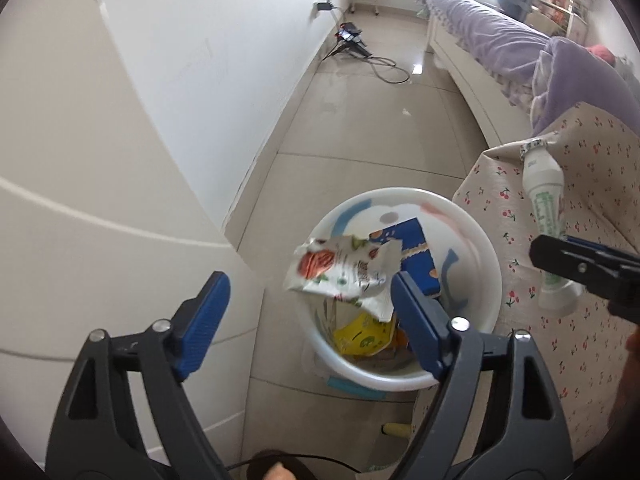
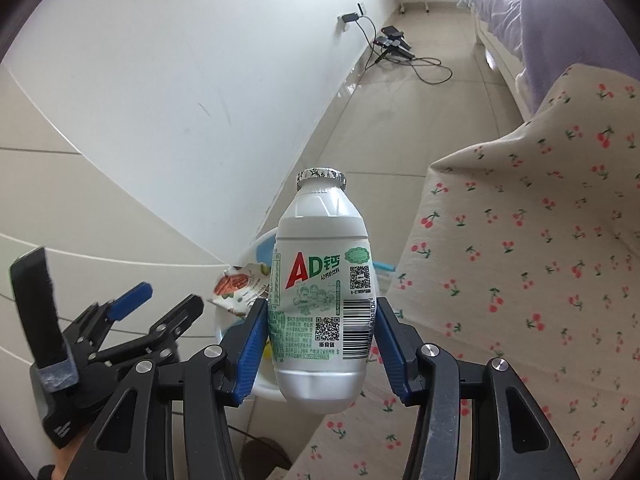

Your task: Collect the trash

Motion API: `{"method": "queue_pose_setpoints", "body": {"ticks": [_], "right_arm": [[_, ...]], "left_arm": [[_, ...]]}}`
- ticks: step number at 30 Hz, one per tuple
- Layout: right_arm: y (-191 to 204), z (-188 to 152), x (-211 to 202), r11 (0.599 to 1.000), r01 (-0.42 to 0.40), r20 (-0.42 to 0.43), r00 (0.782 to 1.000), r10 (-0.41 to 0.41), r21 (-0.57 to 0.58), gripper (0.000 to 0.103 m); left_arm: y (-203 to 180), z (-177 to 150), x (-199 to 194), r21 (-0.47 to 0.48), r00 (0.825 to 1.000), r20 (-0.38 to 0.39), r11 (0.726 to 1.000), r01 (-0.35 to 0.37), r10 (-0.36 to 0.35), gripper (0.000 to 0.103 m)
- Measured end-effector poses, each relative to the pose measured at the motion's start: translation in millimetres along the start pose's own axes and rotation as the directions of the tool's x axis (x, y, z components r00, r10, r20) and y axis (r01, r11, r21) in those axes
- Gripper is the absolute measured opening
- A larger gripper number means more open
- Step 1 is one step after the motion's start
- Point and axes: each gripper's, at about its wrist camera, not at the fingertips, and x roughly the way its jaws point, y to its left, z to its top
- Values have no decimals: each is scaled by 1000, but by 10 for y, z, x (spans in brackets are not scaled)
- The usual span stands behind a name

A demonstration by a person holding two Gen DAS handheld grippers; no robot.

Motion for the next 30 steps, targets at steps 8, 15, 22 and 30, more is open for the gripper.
{"method": "queue_pose_setpoints", "body": {"ticks": [8,15,22,30], "right_arm": [[-47,58,41,997,-58,23,998,57,44,87],[-79,-98,-335,998,61,54,997,-63,33,95],[-170,-354,-922,981,191,94,977,-191,8,103],[-193,-813,-1533,953,304,158,941,-298,-11,103]], "left_arm": [[120,-128,-70,-58,999,-38,998,15,-18,102],[56,-233,-329,-66,997,-11,995,76,-77,102],[-215,-320,-667,-12,994,37,995,99,-98,102],[-551,-531,-1040,28,990,87,994,106,-108,102]]}}
